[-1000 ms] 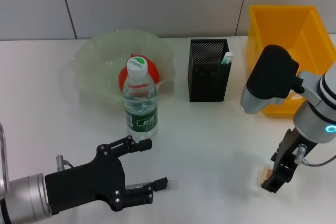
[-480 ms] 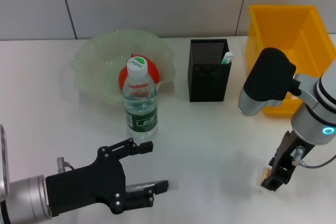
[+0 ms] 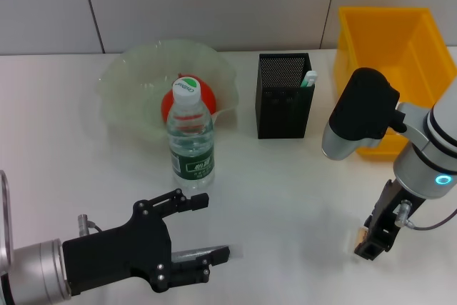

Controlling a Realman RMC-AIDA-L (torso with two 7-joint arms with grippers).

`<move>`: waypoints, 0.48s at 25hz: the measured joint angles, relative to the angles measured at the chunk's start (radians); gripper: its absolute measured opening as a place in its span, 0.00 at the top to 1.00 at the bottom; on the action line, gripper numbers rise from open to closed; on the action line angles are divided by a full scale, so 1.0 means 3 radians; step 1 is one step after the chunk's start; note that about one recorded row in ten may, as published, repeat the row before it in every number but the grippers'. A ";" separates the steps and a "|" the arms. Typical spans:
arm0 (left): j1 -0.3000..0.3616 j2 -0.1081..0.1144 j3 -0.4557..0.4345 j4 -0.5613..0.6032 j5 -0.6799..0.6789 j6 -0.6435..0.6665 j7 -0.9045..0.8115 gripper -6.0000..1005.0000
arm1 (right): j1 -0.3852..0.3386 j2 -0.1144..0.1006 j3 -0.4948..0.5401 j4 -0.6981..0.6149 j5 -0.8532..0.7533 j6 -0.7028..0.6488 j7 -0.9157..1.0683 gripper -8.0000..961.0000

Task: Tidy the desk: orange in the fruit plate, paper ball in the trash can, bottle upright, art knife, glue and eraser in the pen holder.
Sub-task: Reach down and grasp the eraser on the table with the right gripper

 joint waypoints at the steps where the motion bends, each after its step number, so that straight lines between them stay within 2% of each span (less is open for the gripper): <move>1: 0.0000 0.0000 0.0000 0.0000 0.0000 0.0000 0.0000 0.19 | 0.0000 0.0000 0.0000 0.0000 0.0000 0.0000 0.0000 0.48; 5: -0.0005 -0.0001 0.0000 0.0000 0.0000 0.0000 0.0000 0.19 | 0.0041 -0.0001 -0.0005 -0.0101 0.0004 0.0008 -0.0002 0.49; 12: -0.0010 -0.0001 0.0000 -0.0001 0.0000 -0.0001 0.0000 0.19 | 0.0048 0.0000 0.0050 -0.0104 0.0046 -0.0024 -0.0012 0.57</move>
